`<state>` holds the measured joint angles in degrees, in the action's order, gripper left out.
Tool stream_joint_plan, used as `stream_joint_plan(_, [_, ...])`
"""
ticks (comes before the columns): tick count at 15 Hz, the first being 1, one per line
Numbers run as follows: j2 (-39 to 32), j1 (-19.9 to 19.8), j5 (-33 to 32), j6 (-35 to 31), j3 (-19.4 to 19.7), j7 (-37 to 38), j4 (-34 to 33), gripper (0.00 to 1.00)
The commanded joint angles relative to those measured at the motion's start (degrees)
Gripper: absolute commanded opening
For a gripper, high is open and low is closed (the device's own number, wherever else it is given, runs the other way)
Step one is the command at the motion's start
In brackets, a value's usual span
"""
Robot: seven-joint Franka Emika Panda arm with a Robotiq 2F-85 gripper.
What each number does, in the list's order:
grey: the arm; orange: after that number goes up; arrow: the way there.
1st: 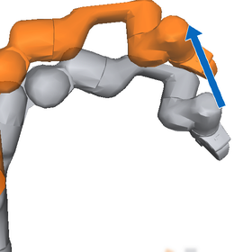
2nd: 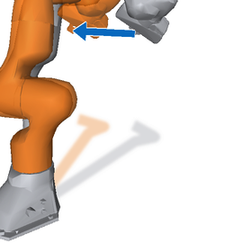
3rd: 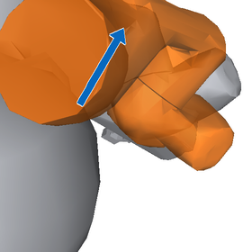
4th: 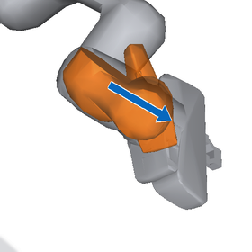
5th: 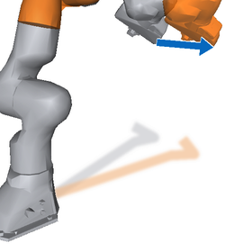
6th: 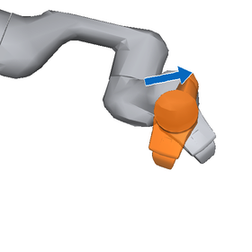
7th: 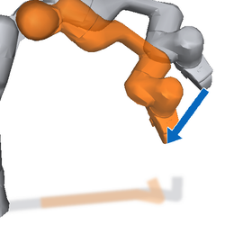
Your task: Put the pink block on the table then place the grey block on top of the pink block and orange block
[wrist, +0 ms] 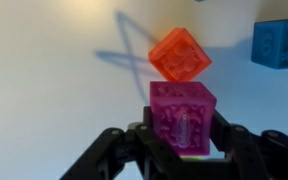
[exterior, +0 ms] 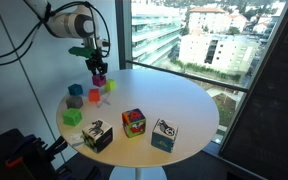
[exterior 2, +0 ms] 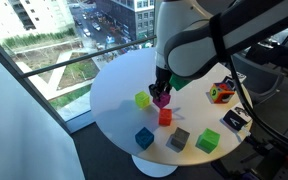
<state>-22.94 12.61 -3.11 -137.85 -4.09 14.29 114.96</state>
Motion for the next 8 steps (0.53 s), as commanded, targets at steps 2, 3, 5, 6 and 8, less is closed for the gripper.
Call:
stream_joint_plan(2, [-1.8, 0.7, -1.7, 2.0, 1.6, 3.3, -3.1, 0.30])
stream_joint_plan(3, [-2.0, 0.8, -1.8, 1.9, 2.0, 3.8, -3.4, 0.30])
stream_joint_plan(5, [-2.4, 0.7, -1.9, 2.0, 2.6, 4.6, -3.7, 0.30])
stream_joint_plan(6, [-2.7, 0.7, -1.9, 2.0, 2.9, 5.0, -3.9, 0.30])
stream_joint_plan(8, [-3.1, 0.6, -1.9, 2.1, 3.4, 5.5, -4.1, 0.30])
